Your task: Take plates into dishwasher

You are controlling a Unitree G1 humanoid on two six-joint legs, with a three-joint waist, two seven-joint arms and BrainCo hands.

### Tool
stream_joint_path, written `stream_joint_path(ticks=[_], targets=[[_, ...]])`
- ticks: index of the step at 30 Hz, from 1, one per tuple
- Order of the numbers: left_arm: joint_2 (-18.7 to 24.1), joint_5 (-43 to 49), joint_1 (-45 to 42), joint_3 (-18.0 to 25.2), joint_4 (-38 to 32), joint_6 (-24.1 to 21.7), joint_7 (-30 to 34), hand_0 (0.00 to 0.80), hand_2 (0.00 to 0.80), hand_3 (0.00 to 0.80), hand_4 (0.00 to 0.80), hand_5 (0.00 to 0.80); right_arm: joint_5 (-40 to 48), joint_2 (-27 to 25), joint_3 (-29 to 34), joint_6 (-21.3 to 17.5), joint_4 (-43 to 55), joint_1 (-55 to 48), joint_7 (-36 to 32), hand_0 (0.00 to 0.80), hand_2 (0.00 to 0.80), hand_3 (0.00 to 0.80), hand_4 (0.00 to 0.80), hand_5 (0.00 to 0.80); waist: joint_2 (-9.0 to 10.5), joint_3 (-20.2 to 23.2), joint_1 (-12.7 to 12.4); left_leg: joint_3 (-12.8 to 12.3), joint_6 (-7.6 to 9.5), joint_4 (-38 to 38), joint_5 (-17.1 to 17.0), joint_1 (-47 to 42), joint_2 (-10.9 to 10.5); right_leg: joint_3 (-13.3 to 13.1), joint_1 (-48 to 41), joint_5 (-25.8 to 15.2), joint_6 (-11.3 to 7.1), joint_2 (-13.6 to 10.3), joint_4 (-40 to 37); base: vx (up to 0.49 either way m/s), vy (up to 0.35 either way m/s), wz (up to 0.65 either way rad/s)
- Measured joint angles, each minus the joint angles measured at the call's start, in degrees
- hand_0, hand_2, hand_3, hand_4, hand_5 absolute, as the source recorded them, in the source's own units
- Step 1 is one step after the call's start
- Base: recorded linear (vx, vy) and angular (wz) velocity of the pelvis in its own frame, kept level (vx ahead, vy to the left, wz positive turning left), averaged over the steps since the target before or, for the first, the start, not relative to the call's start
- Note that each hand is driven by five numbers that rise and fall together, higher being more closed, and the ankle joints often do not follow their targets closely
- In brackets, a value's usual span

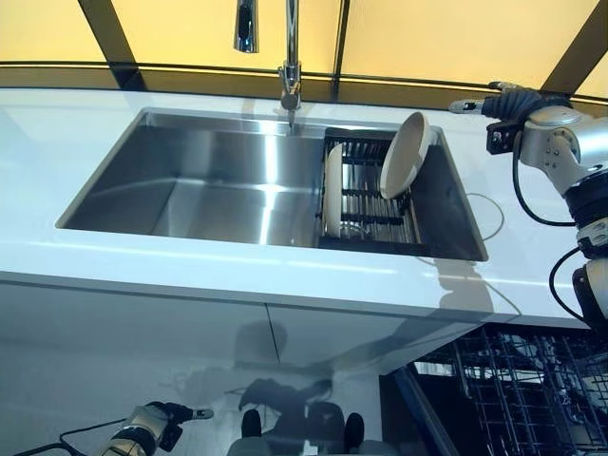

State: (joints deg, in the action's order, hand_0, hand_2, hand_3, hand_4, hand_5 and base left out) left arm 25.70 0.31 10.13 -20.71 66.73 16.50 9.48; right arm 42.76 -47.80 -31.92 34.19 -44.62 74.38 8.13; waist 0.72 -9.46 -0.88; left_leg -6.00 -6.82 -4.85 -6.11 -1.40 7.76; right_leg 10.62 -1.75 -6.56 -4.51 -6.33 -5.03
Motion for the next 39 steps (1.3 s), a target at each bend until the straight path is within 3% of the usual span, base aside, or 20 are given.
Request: stream_joint_path(ticks=[17,25,39], targets=[[-0.48,0.01,-1.45,0.00,1.28,1.86,-1.13,0.000,0.000,0.000,0.000,0.000,-0.69,1.35,0.00,0.52,1.19,-2.83,2.28,0.000,0.000,0.000,0.000,0.000,-1.09,0.31,-0.27,1.29,0.03,0.02,-0.65,3.11,-0.15,1.03,2.47,-0.29,0.13,-0.09,-0.04,-0.025,0.021,0.03],[-0.90,0.00,-1.54,0.00,1.41,2.40,-1.78,0.000,0.000,0.000,0.000,0.000,-1.65,1.91,0.01,0.32,1.19,-2.83,2.32,0.000,0.000,0.000,0.000,0.000,-2.56,-0.87,-0.21,1.44,-0.01,-0.02,-0.66,3.21,-0.01,1.29,2.42,-0.11,-0.12,0.05,-0.13,0.000,0.000,0.00],[-2.20,0.02,-1.51,0.00,1.82,2.43,-1.83,0.000,0.000,0.000,0.000,0.000,-1.69,1.91,0.77,-0.20,1.24,-2.83,2.43,0.000,0.000,0.000,0.000,0.000,-1.57,-2.35,-0.44,2.08,-0.03,-0.02,-0.66,3.15,-0.13,2.11,1.87,0.04,-0.18,0.03,-0.13,0.005,0.002,0.02]])
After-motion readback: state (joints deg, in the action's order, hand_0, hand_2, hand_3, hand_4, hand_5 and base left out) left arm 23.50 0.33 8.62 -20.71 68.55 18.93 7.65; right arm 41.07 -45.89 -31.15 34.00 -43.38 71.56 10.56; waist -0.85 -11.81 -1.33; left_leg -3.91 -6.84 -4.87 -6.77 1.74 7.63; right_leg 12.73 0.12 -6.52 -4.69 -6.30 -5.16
